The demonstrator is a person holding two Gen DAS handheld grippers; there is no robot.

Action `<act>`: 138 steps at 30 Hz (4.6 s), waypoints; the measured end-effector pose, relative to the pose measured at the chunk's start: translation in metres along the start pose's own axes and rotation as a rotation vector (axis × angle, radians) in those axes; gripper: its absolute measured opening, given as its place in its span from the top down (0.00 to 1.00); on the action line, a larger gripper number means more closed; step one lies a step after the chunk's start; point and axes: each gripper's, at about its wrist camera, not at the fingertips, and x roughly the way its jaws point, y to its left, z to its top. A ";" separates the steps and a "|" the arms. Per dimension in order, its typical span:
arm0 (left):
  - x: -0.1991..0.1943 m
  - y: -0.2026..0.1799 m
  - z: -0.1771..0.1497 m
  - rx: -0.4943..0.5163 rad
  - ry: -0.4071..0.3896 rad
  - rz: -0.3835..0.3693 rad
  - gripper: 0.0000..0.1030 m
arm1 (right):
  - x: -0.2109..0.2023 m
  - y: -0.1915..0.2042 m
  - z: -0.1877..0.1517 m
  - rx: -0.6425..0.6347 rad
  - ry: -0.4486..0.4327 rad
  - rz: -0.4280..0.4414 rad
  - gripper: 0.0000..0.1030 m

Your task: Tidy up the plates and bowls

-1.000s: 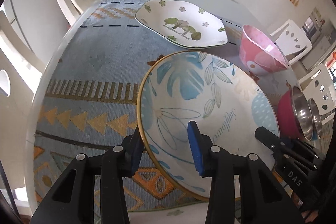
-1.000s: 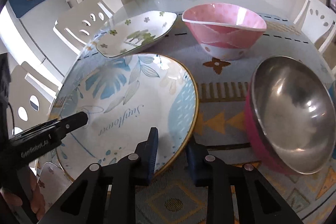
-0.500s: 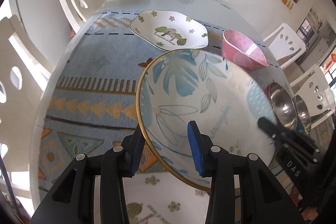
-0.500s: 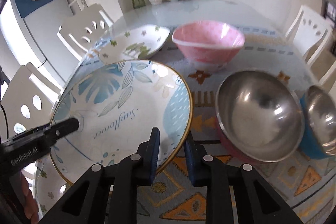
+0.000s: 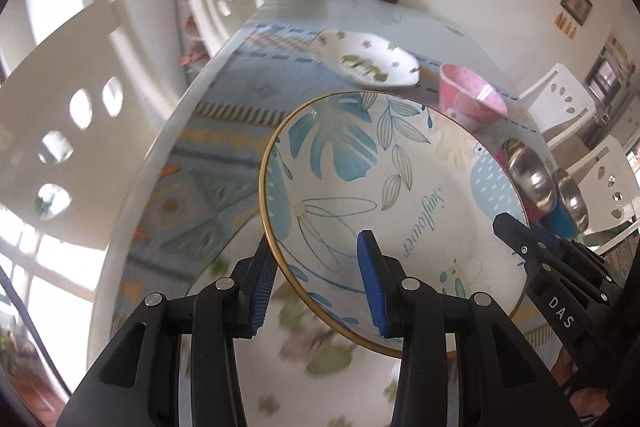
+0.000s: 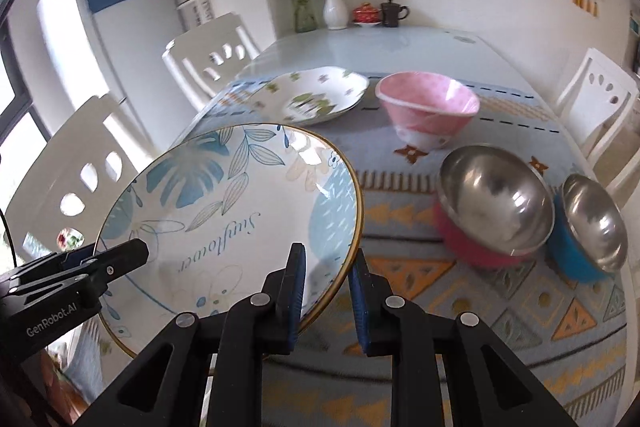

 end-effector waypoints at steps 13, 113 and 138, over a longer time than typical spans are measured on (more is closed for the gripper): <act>-0.023 0.031 -0.049 -0.075 0.044 0.076 0.65 | -0.005 0.040 -0.044 -0.069 0.073 0.088 0.80; 0.255 0.025 0.256 0.160 0.093 -0.129 0.39 | 0.214 -0.052 0.140 0.546 0.030 0.077 0.42; 0.222 0.014 0.213 0.254 0.095 -0.203 0.64 | 0.221 -0.048 0.153 0.365 0.046 -0.013 0.77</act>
